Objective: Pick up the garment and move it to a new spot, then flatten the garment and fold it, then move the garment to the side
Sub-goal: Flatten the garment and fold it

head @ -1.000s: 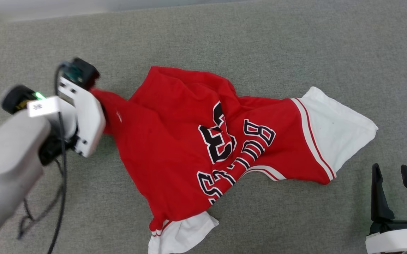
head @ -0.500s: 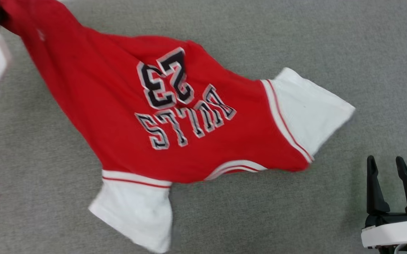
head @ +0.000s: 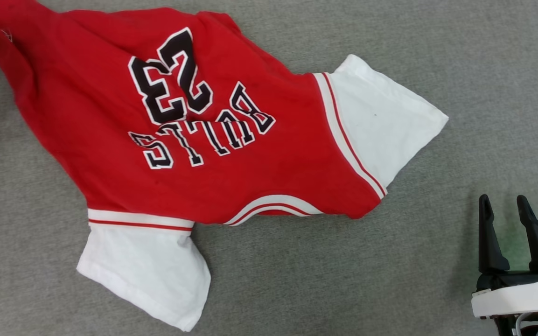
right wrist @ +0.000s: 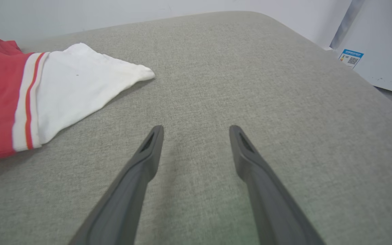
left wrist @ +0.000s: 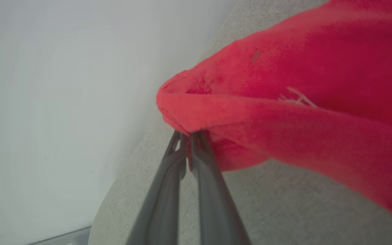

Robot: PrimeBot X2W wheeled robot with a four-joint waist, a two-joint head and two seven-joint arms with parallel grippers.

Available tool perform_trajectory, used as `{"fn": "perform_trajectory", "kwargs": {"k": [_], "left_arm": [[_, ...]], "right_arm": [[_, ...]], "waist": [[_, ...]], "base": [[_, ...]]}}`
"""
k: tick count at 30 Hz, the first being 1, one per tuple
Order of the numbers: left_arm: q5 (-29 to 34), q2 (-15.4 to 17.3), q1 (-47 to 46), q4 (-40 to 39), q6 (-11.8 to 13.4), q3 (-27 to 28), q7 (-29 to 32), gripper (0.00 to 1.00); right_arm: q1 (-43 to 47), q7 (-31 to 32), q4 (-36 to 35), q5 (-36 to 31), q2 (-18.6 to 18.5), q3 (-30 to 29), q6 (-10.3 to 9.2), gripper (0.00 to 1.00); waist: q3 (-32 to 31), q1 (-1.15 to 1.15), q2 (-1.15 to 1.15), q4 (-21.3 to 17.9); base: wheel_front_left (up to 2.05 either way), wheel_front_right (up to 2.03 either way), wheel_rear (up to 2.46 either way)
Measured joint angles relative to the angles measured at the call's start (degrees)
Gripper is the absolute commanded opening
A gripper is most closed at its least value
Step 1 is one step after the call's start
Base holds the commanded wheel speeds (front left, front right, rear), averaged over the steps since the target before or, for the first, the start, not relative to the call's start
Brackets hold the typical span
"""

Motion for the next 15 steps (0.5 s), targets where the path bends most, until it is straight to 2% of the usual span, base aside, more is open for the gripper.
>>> {"fn": "perform_trajectory", "kwargs": {"k": [1,2,3,4,5,11,15], "left_arm": [[-0.81,-0.57,0.62,1.12,0.01,0.38,-0.32,0.13],[-1.86,-1.3,0.98,2.23,0.14,0.94,-0.62,0.34],[-2.21,-1.98,1.15,3.01,0.16,1.1,-1.09,0.49],[-2.44,-2.68,1.36,3.36,0.18,1.32,-2.01,0.87],[-3.34,-3.5,1.56,3.67,0.18,1.99,-2.83,1.0],[-9.26,-7.84,2.38,5.45,0.14,5.93,-4.86,1.0],[-10.91,-8.93,3.99,5.14,0.04,6.54,-5.8,1.0]], "right_arm": [[-0.08,0.0,-0.01,0.0,0.01,-0.03,0.0,1.0],[-0.09,0.0,-0.02,-0.02,0.07,-0.09,0.0,1.0],[-0.08,0.01,-0.03,-0.02,0.1,-0.25,0.0,1.0],[-0.04,0.0,-0.07,-0.03,0.07,-0.43,0.0,1.0],[0.09,0.01,-0.05,-0.1,0.03,-0.64,0.0,1.0],[0.94,0.01,0.25,-0.11,-0.58,-1.2,0.0,1.0],[1.97,0.0,0.87,-0.1,-0.88,-1.33,0.0,1.0]], "waist": [[-0.01,0.0,0.0,0.22],[-0.07,0.0,0.0,0.49],[-0.18,0.0,0.0,0.82],[-0.34,0.0,0.0,1.2],[-0.53,0.0,0.0,1.62],[-2.71,0.0,0.0,4.84],[-5.01,0.0,0.0,7.27]], "base": [[0.0,0.0,0.0],[0.0,0.0,0.0],[0.0,0.0,0.0],[0.0,0.0,0.0],[0.0,0.0,0.0],[0.0,0.0,0.0],[0.0,0.0,0.0]]}}
